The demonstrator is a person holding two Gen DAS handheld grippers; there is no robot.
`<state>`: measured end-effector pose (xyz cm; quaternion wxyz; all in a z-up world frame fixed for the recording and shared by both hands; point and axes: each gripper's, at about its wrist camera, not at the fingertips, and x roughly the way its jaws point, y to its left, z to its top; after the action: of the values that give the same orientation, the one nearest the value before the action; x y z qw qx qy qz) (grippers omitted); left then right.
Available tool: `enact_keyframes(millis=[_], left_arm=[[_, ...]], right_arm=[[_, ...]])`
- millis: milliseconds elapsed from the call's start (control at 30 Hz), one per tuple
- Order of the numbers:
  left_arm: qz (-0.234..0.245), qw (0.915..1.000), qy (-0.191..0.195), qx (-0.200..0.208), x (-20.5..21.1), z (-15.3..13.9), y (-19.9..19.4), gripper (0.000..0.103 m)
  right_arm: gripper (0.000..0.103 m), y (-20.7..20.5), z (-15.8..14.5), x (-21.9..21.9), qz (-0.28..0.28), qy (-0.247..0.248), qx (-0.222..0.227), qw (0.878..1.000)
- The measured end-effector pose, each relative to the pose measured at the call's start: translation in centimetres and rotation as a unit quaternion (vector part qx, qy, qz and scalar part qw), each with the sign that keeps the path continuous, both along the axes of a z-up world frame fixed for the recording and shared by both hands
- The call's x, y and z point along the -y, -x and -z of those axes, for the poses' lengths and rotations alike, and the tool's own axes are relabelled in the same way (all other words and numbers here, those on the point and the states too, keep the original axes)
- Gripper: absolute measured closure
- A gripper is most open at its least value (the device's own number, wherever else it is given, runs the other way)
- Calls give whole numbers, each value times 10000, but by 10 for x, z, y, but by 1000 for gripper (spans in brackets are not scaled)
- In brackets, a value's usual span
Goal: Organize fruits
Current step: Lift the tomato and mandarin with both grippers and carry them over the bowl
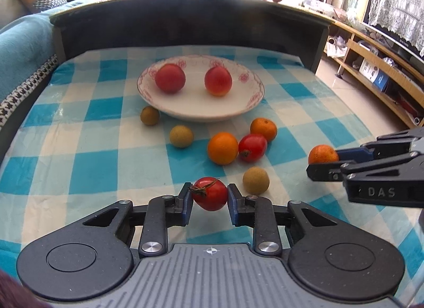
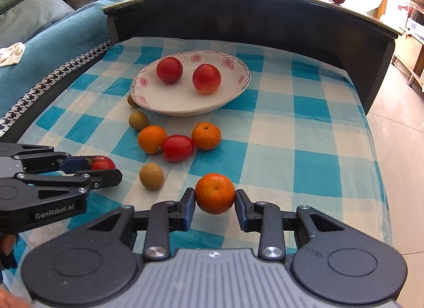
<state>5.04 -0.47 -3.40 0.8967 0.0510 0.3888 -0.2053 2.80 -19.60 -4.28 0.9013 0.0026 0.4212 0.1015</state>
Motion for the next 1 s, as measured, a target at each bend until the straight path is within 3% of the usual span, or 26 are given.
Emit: enact_keyframes(millis=[467,1000], left_arm=[[-140,9993,309,165,8,-22,-25,68],[-204,9986,417,261,16,-30,-80,68]], right_arm=[[69,-24,-14,-4,36,-160,214,9996],[69,-93,-29,-9,52,-354,485,9982]])
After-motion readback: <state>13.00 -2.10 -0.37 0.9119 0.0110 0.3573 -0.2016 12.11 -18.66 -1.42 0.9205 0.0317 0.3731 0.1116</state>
